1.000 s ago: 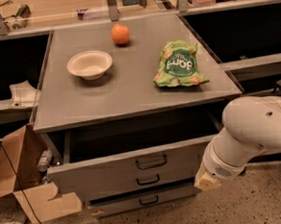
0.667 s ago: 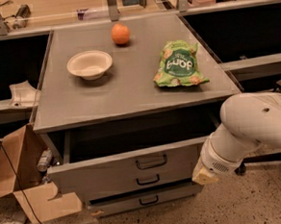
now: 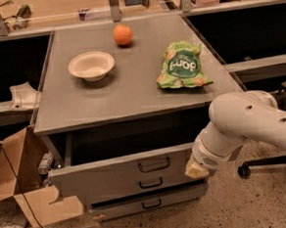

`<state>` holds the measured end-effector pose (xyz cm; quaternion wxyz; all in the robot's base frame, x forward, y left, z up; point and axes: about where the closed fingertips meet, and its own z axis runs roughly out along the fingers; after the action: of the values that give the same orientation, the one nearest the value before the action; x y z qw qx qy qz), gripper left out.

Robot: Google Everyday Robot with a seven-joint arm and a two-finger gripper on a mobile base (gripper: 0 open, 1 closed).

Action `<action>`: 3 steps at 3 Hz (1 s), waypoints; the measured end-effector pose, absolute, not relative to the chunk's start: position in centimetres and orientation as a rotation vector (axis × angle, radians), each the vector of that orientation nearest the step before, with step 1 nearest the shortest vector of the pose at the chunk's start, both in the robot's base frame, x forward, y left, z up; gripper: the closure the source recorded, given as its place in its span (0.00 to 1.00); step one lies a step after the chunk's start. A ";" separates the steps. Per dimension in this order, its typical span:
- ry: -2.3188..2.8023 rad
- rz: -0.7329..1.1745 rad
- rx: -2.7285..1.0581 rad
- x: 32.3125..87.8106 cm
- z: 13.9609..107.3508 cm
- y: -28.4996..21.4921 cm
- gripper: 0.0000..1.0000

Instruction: Close top drawer

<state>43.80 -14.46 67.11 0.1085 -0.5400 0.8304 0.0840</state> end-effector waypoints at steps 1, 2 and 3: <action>2.415 0.229 -1.608 44.4 66.7 -13.7 1.00; 2.391 0.216 -1.619 45.0 66.6 -13.2 1.00; 2.368 0.177 -1.620 46.2 67.0 -12.7 1.00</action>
Offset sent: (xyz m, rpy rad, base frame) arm 0.0218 0.0195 -0.0075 0.0005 -0.0597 0.0457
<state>46.19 -12.72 66.95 0.1333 -0.5584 0.8165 0.0611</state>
